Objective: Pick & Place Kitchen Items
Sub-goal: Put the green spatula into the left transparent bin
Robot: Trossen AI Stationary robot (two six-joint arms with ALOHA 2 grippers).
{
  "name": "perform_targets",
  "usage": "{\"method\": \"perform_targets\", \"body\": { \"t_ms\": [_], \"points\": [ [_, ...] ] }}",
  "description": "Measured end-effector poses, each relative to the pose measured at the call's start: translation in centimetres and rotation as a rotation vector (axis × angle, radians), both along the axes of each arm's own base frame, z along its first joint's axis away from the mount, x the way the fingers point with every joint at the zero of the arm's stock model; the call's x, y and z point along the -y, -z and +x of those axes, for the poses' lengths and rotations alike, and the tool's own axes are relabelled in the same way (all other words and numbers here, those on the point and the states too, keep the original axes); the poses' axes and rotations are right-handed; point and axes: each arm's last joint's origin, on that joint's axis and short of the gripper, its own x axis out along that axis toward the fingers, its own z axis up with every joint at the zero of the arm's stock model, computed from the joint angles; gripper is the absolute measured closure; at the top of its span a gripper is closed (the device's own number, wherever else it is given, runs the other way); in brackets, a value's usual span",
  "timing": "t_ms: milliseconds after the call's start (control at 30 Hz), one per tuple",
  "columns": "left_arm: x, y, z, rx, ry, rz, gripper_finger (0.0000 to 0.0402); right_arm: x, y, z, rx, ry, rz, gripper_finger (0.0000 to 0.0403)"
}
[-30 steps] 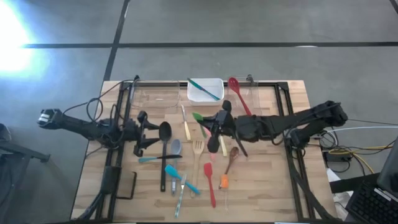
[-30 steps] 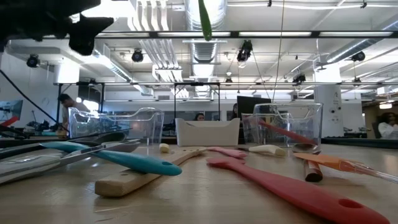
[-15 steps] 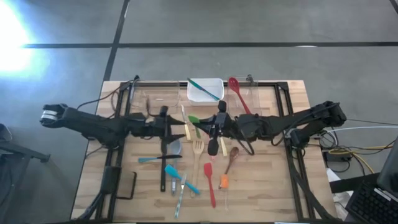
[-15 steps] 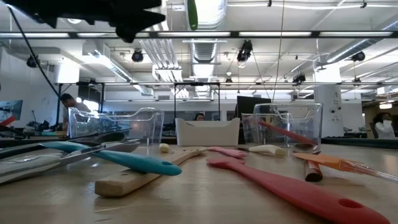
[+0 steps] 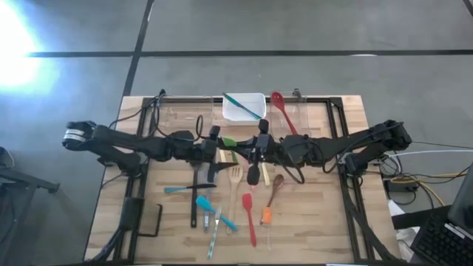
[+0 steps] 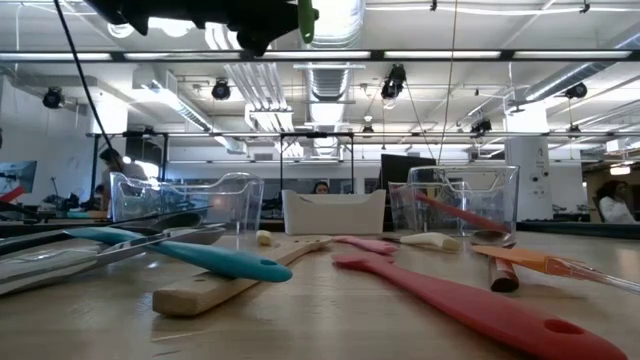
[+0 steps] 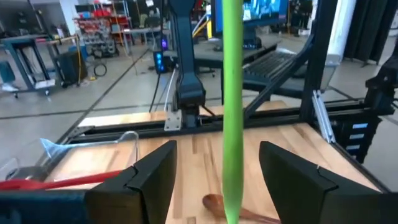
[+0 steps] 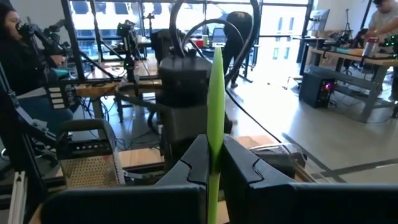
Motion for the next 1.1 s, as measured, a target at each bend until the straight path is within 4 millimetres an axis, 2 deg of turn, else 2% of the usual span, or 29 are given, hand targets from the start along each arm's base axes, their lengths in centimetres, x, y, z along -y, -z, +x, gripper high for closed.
{"method": "perform_targets", "body": {
  "t_ms": [133, 200, 300, 333, 567, 733, 933, 1100],
  "points": [
    [0.0, -0.2, 0.2, 0.004, 0.000, 0.000, 0.0219, -0.1, 0.1, 0.0, -0.009, -0.002, 0.004, 0.0394],
    [0.0, -0.3, 0.1, 0.009, 0.000, 0.000, 0.0266, -0.1, 0.1, 0.0, -0.009, -0.001, 0.007, 0.0394],
    [0.0, -0.3, 0.0, 0.004, 0.002, -0.002, 0.0358, 0.0, 0.1, 0.0, -0.012, 0.003, 0.007, 0.0394],
    [0.0, -0.3, 0.0, 0.005, 0.003, -0.005, 0.0369, 0.0, 0.1, 0.0, -0.011, 0.000, 0.006, 0.0394],
    [0.0, -0.1, -0.1, -0.030, 0.018, -0.012, 0.0369, -0.1, 0.3, 0.0, -0.021, 0.000, 0.006, 0.0393],
    [-0.2, -0.4, -1.0, -0.070, 0.008, -0.019, 0.0369, 0.0, -0.1, -0.7, -0.044, 0.017, 0.005, 0.0363],
    [-0.9, -1.4, -3.2, -0.122, -0.077, -0.011, 0.0369, 0.7, -0.4, -3.4, -0.165, 0.215, 0.031, 0.0315],
    [-2.5, -1.6, -5.8, -0.234, -0.269, 0.035, 0.0369, 1.3, 0.6, -5.8, -0.308, 0.333, 0.132, 0.0292]
  ]
}}
